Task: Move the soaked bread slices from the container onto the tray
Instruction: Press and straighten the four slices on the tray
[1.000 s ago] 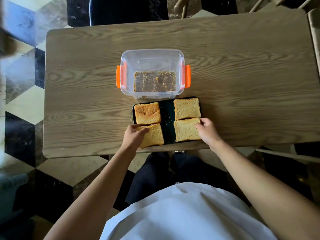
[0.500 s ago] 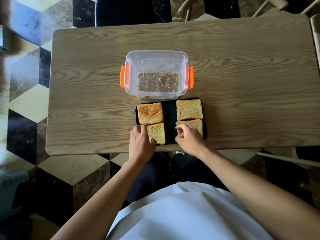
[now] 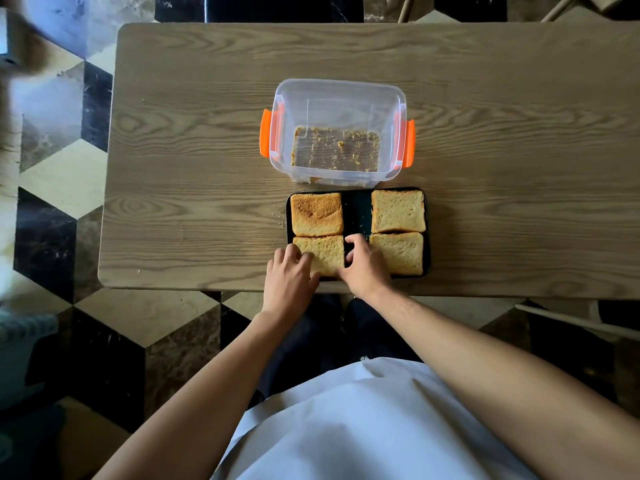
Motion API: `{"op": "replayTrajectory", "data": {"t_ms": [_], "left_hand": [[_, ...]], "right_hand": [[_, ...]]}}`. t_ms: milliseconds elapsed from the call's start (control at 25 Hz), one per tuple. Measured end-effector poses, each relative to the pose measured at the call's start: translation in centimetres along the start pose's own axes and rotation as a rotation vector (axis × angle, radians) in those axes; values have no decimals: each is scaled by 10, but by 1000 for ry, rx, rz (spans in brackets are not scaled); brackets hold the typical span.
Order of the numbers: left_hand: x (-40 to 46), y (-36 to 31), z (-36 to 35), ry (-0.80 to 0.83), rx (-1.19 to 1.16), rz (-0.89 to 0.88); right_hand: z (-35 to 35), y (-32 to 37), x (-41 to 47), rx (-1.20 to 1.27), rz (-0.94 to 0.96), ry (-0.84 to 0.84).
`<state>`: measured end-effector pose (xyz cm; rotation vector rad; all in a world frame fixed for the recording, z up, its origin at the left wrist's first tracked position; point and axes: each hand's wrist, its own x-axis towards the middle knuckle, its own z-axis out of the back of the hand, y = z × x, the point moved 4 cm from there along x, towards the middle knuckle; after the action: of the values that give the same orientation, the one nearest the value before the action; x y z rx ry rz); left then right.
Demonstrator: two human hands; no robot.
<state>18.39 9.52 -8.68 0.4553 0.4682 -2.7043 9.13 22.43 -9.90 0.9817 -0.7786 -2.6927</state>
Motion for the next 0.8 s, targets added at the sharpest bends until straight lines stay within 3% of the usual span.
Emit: {"op": "replayTrajectory", "data": {"t_ms": [320, 560, 800], "left_hand": [[-3, 12, -1, -85, -71, -19], [-20, 42, -9, -129, -433, 222], [-7, 41, -10, -81, -529, 295]], "right_hand": [[1, -3, 0, 1, 59, 11], [1, -2, 2, 7, 40, 28], [1, 1, 4, -5, 53, 12]]}}
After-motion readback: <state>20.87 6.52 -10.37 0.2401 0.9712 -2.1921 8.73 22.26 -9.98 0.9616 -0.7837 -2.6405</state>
